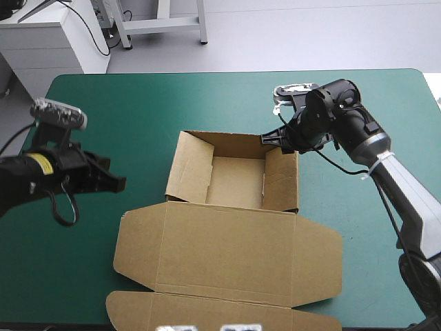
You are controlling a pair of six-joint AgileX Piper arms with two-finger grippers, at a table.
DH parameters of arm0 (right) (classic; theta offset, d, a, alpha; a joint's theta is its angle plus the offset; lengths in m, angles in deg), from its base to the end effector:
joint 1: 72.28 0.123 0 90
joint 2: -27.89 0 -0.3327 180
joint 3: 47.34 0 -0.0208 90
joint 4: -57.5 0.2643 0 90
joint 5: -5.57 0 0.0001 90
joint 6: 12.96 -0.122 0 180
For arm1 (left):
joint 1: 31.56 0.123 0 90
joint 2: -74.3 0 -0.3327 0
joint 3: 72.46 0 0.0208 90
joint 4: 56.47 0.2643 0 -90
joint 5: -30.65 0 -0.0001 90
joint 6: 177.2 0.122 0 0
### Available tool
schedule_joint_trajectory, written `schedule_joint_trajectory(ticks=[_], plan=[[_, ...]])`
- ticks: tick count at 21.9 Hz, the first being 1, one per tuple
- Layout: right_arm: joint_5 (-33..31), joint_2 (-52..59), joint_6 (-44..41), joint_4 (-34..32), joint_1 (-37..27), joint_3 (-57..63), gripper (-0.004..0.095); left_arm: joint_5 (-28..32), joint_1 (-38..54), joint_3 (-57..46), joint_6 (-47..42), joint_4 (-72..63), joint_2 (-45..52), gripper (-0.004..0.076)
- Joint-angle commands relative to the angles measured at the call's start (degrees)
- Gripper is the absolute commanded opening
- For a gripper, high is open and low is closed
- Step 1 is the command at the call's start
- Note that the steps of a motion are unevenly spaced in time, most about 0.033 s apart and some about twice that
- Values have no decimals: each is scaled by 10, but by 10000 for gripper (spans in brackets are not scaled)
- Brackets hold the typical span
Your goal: Fold the box
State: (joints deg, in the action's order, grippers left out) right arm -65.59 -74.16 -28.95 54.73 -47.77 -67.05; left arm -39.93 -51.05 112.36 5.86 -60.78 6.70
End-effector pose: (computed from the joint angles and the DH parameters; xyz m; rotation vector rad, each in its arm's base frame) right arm 0.3508 0.1538 0.3951 -0.2061 2.6787 0.1566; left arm 0.1736 -0.0706 0.4864 0.4632 2.2901 -0.2385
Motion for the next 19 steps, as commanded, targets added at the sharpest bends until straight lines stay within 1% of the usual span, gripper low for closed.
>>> schedule_joint_trajectory(ticks=[1,5,7,9,12,13,19], plan=[[-5,0,4,23,-1,-14,373,69,-1,-138,0,-16,91,-8],[-5,-18,4,18,-1,-5,373,92,-1,-259,5,-16,167,-8],[-5,-30,3,9,-1,7,373,111,-1,-357,5,-15,225,-8],[-5,-36,3,5,-1,10,373,116,-1,-407,5,-14,262,-8],[-5,-36,4,2,-1,10,373,116,-1,-449,5,-14,295,-8],[-5,-36,4,-8,-1,10,373,114,-1,-459,5,-14,301,-8],[-5,-18,3,-15,-1,7,373,114,-1,-469,2,-13,301,-8]])
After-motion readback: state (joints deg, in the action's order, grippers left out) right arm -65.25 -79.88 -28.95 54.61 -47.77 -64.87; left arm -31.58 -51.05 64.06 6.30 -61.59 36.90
